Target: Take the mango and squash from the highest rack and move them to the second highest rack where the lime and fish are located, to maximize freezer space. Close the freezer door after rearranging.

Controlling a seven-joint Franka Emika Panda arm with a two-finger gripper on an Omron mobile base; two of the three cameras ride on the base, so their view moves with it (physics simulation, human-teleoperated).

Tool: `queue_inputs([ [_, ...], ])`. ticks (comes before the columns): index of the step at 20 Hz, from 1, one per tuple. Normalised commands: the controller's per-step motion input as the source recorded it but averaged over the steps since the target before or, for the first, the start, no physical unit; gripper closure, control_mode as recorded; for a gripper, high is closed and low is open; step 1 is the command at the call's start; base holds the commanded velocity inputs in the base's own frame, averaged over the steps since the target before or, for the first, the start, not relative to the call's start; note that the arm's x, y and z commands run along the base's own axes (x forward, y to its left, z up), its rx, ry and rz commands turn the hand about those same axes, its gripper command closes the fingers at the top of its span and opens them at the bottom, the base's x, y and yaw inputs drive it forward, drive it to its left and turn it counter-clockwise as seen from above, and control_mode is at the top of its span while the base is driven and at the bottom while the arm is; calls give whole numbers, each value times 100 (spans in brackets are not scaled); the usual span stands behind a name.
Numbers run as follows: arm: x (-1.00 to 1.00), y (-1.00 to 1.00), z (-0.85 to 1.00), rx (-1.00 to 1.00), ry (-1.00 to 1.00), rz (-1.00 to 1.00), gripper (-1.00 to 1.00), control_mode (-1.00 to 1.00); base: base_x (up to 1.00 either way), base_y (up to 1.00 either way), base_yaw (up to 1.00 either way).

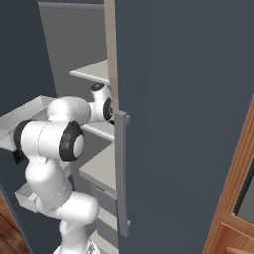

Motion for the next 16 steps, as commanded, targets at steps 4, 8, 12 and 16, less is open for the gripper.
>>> queue_inputs([
  [4,5,-1,-33,0,0,0,-100,-100,0,0,0],
  [8,-21,0,-15,0,-3,0,-100,-100,0,0,0],
  [12,-59,0,2,1,-16,0,-100,-100,0,0,0],
  [16,-49,4,4,0,-8,0,-100,-100,0,0,0],
])
